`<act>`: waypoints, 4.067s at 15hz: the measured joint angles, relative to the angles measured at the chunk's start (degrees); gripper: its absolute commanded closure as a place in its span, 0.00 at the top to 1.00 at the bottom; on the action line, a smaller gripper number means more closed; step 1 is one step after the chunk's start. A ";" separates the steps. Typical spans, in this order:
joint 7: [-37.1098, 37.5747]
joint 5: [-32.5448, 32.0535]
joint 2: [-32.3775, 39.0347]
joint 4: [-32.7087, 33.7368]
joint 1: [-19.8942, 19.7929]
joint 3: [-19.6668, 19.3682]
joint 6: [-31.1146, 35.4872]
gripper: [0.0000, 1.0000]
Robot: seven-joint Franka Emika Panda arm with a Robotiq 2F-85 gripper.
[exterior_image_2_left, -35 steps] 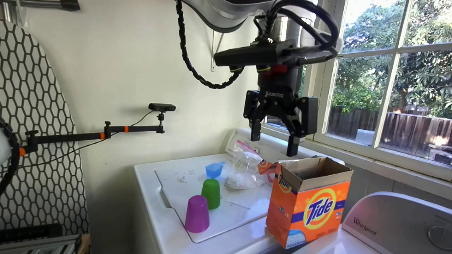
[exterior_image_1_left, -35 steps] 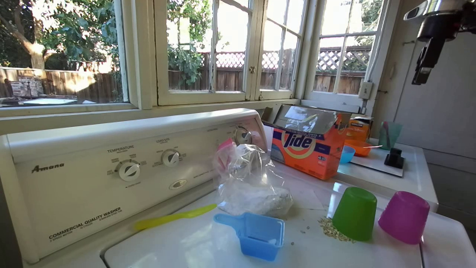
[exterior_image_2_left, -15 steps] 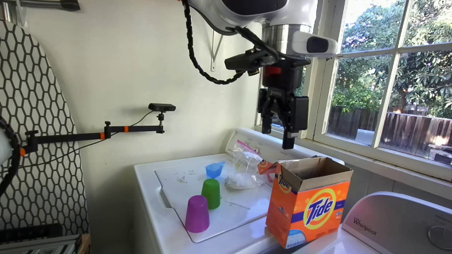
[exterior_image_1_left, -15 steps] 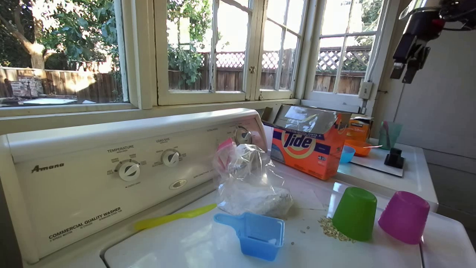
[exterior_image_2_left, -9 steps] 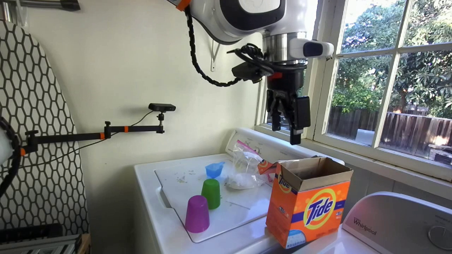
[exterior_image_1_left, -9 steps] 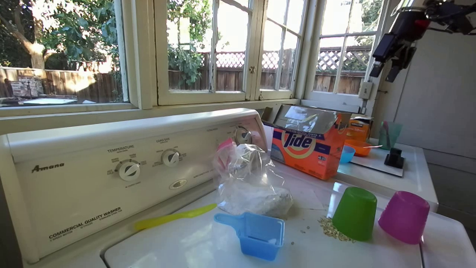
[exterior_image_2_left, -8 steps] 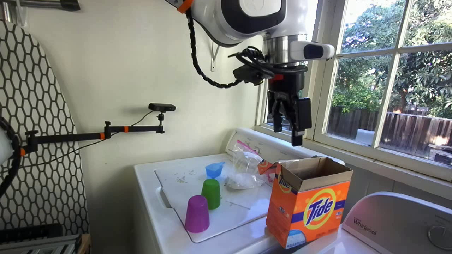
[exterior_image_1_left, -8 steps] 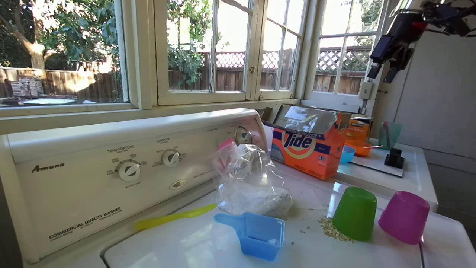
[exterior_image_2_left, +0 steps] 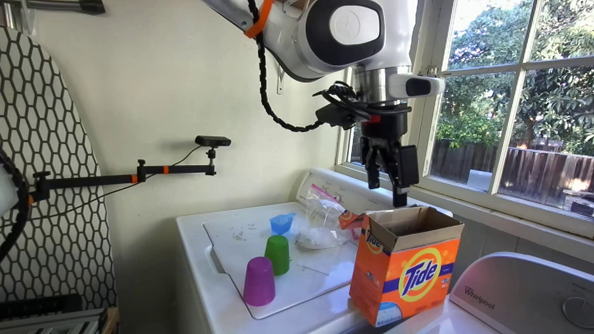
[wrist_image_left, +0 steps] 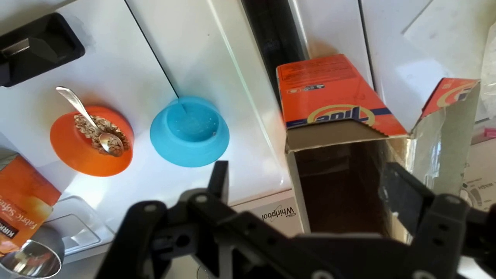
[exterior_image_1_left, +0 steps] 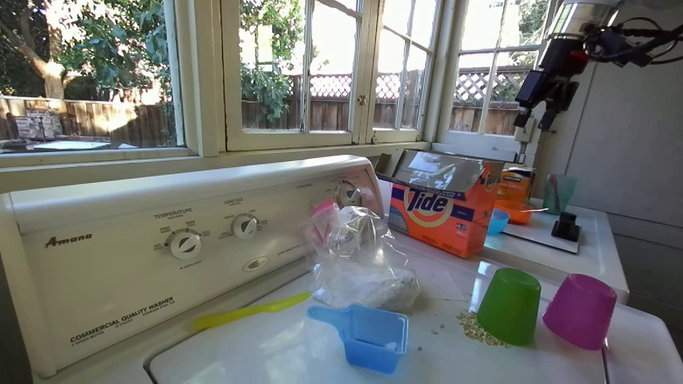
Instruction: Move the box of Tide to the left machine then put the blue measuring cup in the box.
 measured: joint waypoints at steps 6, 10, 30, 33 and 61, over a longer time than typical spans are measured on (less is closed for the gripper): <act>5.30 -2.24 4.31 0.53 0.65 1.30 9.02 1.00; 5.54 -2.23 6.08 1.52 0.95 1.44 9.94 1.00; 30.83 -8.02 10.41 4.97 3.12 0.63 2.06 1.00; 32.10 -8.02 11.99 6.31 3.76 0.65 2.19 1.00; 23.35 -9.37 9.43 5.11 5.48 0.01 -2.67 0.89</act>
